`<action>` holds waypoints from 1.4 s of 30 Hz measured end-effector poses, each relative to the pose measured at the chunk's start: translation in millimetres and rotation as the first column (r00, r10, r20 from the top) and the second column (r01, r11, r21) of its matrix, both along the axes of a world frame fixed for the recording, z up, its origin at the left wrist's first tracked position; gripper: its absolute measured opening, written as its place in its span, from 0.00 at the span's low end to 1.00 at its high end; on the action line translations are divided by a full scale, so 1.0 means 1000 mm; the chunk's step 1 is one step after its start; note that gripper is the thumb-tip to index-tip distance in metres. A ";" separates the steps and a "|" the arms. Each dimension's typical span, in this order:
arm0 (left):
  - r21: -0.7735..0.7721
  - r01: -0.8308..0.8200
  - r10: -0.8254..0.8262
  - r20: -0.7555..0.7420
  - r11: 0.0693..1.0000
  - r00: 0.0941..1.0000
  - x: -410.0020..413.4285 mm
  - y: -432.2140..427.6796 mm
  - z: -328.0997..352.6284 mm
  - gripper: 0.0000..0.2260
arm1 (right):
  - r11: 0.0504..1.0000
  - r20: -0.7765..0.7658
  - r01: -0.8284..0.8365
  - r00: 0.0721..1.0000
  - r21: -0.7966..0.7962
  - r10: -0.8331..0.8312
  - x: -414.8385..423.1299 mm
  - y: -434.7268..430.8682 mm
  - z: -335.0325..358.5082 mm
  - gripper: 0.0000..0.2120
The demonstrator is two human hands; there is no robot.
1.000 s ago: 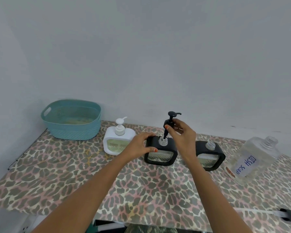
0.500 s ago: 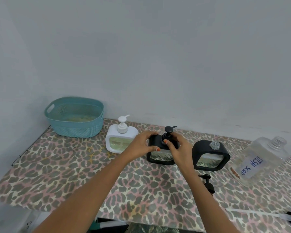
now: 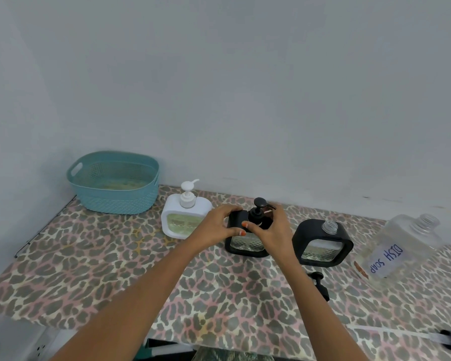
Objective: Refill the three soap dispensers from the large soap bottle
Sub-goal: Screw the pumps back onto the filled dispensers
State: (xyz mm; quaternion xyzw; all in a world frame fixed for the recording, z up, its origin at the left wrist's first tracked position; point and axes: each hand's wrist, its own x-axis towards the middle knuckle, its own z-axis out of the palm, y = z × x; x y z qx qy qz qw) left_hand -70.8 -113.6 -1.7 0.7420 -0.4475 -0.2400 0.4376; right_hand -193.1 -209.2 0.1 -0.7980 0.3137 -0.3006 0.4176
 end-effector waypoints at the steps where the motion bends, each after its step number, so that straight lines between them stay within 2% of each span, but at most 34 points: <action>1: 0.000 0.001 -0.001 0.001 1.000 1.000 0.000 0.000 0.000 0.27 | 0.999 -0.004 -0.043 0.999 0.016 0.043 -0.003 -0.001 0.002 0.24; 4: 0.002 0.002 -0.002 0.001 1.000 1.000 0.000 0.000 0.000 0.27 | 0.985 -0.044 -0.165 0.985 0.050 0.167 -0.013 -0.005 0.012 0.18; 6: 0.005 0.002 -0.002 0.002 1.000 1.000 0.001 0.000 0.000 0.27 | 0.983 -0.066 -0.183 0.981 0.030 0.184 -0.014 -0.008 0.013 0.17; 11: 0.003 -0.005 0.005 0.003 1.000 1.000 0.000 0.000 0.000 0.27 | 0.998 -0.021 -0.053 0.998 0.017 0.053 -0.002 -0.008 0.003 0.14; 14: 0.002 -0.006 0.006 0.006 1.000 1.000 0.000 0.000 0.001 0.27 | 0.998 -0.035 0.044 0.998 -0.033 -0.045 0.007 -0.004 0.001 0.18; 16: 0.001 -0.007 0.007 0.003 1.000 1.000 0.000 0.000 0.000 0.27 | 0.998 -0.044 0.048 0.998 -0.045 -0.050 0.008 -0.003 0.000 0.20; 19: 0.002 -0.008 0.008 -0.004 1.000 1.000 0.000 0.000 -0.001 0.28 | 0.998 -0.054 -0.057 0.997 0.012 0.058 0.001 -0.006 0.003 0.23; 23: 0.001 -0.004 0.004 -0.005 1.000 1.000 0.000 0.000 -0.001 0.28 | 0.978 -0.055 -0.195 0.978 0.081 0.199 -0.013 -0.011 0.013 0.17; 27: 0.002 -0.008 0.008 -0.012 1.000 1.000 0.000 0.001 0.000 0.28 | 0.992 -0.067 -0.114 0.991 0.045 0.117 -0.006 -0.012 0.008 0.13; 33: -0.010 -0.010 0.010 -0.023 1.000 1.000 0.000 0.001 0.000 0.27 | 0.999 -0.042 0.031 0.999 -0.018 -0.032 0.008 -0.004 0.002 0.19; 37: -0.002 -0.003 0.003 -0.013 1.000 1.000 0.000 0.000 -0.001 0.28 | 0.994 -0.064 -0.105 0.992 0.015 0.105 -0.002 -0.007 0.008 0.22; 39: -0.003 -0.001 0.001 -0.011 1.000 1.000 0.001 0.000 -0.001 0.28 | 0.978 -0.074 -0.190 0.978 0.089 0.197 -0.008 -0.011 0.012 0.19; 42: -0.002 -0.003 0.003 -0.015 1.000 1.000 0.001 0.000 -0.001 0.28 | 0.980 -0.097 -0.187 0.977 0.065 0.192 -0.010 -0.015 0.011 0.15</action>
